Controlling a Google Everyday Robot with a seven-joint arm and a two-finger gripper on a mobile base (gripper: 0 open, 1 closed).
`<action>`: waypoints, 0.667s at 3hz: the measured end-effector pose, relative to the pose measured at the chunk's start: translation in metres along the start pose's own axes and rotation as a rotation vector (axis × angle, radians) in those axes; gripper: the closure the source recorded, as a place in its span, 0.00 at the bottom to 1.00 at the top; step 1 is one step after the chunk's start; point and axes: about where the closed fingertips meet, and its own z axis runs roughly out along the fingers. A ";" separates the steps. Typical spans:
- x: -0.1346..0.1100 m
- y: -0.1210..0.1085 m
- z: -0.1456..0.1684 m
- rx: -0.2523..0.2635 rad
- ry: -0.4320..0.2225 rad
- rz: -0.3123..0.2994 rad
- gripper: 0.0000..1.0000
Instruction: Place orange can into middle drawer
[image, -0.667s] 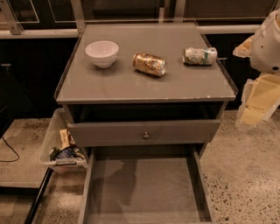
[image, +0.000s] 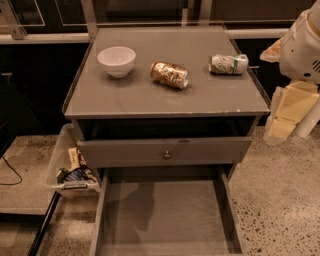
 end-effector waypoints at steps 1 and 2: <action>-0.005 -0.024 0.014 -0.006 -0.033 -0.024 0.00; -0.007 -0.069 0.039 0.002 -0.068 -0.028 0.00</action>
Offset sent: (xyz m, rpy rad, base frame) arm 0.1216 -0.0113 -0.0284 0.0788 -0.0287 0.0546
